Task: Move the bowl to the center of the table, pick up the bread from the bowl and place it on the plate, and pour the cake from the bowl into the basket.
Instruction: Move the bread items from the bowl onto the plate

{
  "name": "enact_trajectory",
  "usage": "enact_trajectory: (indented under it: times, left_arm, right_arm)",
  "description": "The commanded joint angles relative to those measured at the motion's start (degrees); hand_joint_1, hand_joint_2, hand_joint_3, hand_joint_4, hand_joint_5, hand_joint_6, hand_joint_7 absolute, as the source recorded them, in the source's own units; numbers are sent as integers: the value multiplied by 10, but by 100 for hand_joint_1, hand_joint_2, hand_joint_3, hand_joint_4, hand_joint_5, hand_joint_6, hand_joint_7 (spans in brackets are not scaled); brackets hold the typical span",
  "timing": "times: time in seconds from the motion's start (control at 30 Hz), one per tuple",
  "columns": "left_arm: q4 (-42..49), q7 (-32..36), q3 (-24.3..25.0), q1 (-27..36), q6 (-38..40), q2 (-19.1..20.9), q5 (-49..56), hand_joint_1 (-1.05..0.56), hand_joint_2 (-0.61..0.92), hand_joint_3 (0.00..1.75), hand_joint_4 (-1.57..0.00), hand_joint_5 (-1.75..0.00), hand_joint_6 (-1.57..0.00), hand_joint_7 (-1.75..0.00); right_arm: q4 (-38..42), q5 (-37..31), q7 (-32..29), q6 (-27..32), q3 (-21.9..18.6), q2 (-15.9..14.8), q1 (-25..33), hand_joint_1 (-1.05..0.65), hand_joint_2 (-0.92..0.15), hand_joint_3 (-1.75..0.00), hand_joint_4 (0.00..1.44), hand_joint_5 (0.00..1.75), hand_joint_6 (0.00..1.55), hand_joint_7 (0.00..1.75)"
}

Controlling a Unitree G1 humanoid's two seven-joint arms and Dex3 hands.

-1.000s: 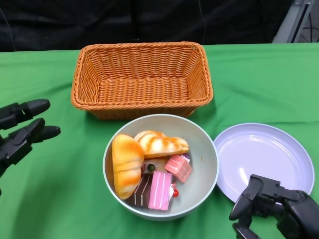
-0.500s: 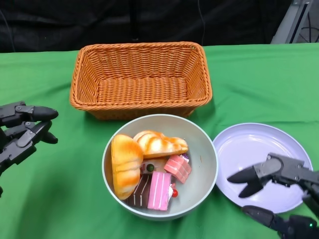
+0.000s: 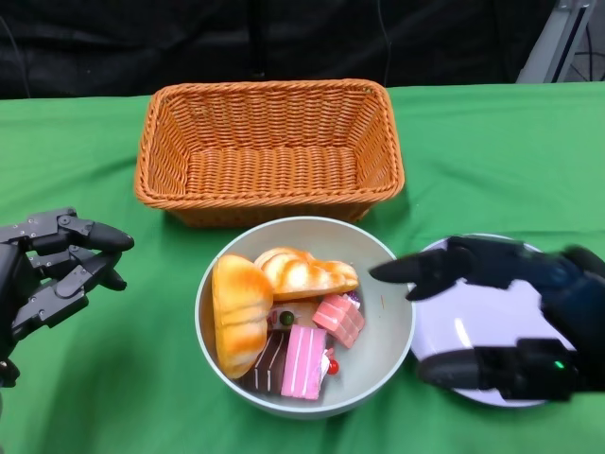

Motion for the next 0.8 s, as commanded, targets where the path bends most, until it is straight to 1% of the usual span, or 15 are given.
enact_trajectory:
  times: [0.03,0.17,0.33,0.43,0.57,0.63,0.73,0.8]
  left_arm:
    - [6,-7,0,-3,-9,6,-6,-8,92,35,-84,-132,-98,-75]
    - [4,-6,-1,-1,-8,5,-8,-8,92,34,-83,-133,-98,-76]
    - [6,8,-7,3,-26,8,14,-10,91,34,-84,-133,-97,-78]
    - [14,14,-12,3,-43,11,28,-12,90,35,-83,-132,-96,-79]
    - [19,9,-11,2,-51,9,24,-13,89,35,-83,-130,-95,-80]
    - [18,12,-11,3,-50,8,25,-13,89,35,-83,-130,-95,-80]
    - [16,16,-12,4,-48,8,27,-15,88,35,-84,-130,-96,-80]
    - [17,17,-13,4,-49,9,28,-15,88,35,-84,-130,-96,-81]
  right_arm:
    - [39,-52,-5,19,34,1,-54,-57,-90,0,60,57,66,9]
    - [83,-107,-14,29,70,12,-98,-58,-87,0,67,49,69,5]
    - [169,-171,-52,-5,112,28,-139,-61,-87,0,73,43,71,3]
    - [206,-198,-68,-14,130,35,-155,-64,-90,-1,75,37,69,1]
    - [291,-253,-121,-26,160,60,-189,-67,-91,0,80,30,71,1]
    - [322,-277,-150,-32,170,70,-201,-67,-89,0,83,29,73,1]
    - [359,-317,-195,-42,185,76,-217,-67,-88,0,84,30,74,1]
    - [370,-329,-209,-46,189,77,-222,-67,-89,0,83,30,74,1]
